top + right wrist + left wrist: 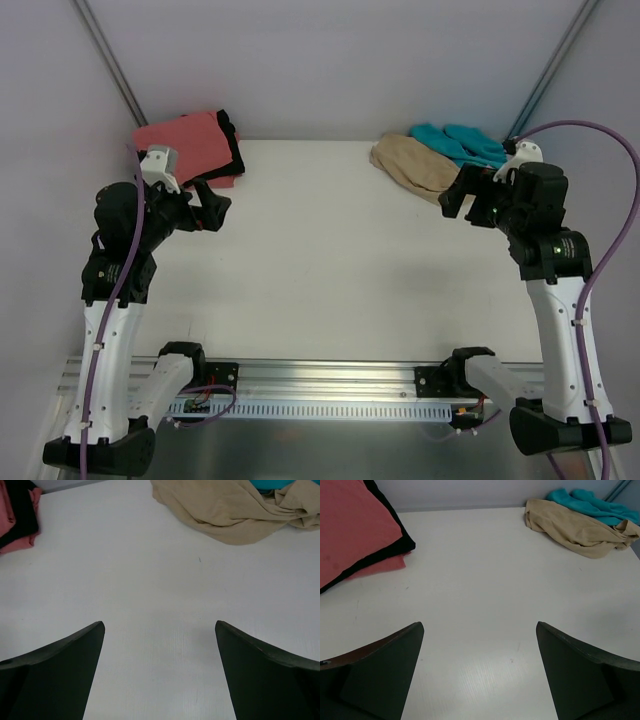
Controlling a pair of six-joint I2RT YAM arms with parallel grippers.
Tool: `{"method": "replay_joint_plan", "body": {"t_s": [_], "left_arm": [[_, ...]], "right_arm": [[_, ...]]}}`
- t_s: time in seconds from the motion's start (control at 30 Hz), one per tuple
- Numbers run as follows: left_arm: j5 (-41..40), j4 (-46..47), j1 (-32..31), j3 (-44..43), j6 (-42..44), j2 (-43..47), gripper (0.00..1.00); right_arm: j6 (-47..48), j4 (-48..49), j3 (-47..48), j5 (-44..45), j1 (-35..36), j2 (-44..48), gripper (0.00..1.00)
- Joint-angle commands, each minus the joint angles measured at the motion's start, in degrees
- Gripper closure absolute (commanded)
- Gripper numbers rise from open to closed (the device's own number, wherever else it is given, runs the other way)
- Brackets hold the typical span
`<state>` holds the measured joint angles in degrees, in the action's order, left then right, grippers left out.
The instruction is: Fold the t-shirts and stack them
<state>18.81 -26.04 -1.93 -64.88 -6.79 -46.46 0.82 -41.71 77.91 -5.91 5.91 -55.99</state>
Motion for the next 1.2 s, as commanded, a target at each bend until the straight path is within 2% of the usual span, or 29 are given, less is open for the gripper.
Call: {"method": "replay_joint_plan", "body": {"t_s": [0.0, 0.17, 0.27, 0.33, 0.43, 0.5, 0.63, 0.9, 1.1, 1.17], "left_arm": [[-3.0, -0.3, -0.7, -1.1, 0.4, -0.9, 0.01], [-8.9, -1.4, -1.2, -0.6, 2.0, -2.4, 0.01], [-13.6, -1.0, -3.2, -0.2, 3.8, -4.8, 0.01], [-15.7, -0.2, -6.8, -1.2, 5.7, -7.9, 0.01], [-16.8, 3.4, -10.1, -2.3, 5.0, -12.5, 0.01], [-14.3, 5.7, -10.5, -2.6, 4.0, -14.4, 0.01], [-12.0, 10.3, -10.8, -3.2, 3.0, -18.7, 0.01], [-9.1, 14.7, -10.8, -2.3, 1.6, -23.0, 0.01], [-6.6, 16.3, -10.8, -1.8, -1.1, -24.6, 0.01], [-6.3, 15.7, -10.8, -1.9, -1.7, -25.0, 0.01]], "right_arm": [[3.4, -4.3, 4.2, 7.8, 0.9, -2.5, 0.00], [8.4, -7.8, 7.4, 21.0, 2.4, -7.4, 0.01], [11.6, -10.3, 9.7, 29.4, 4.9, -12.0, 0.00], [12.4, -11.2, 10.2, 33.2, 6.9, -15.0, 0.00], [11.8, -9.3, 8.9, 30.8, 7.0, -16.3, 0.01], [11.3, -8.1, 8.7, 31.0, 7.0, -17.0, 0.01], [14.1, -7.8, 12.2, 36.8, 6.8, -21.4, 0.01], [7.3, -7.5, 24.1, 34.0, -1.2, -36.5, 0.01], [6.1, -9.9, 37.0, 32.0, -3.6, -50.4, 0.01], [4.8, -9.8, 38.3, 30.7, -4.7, -52.7, 0.01]]}}
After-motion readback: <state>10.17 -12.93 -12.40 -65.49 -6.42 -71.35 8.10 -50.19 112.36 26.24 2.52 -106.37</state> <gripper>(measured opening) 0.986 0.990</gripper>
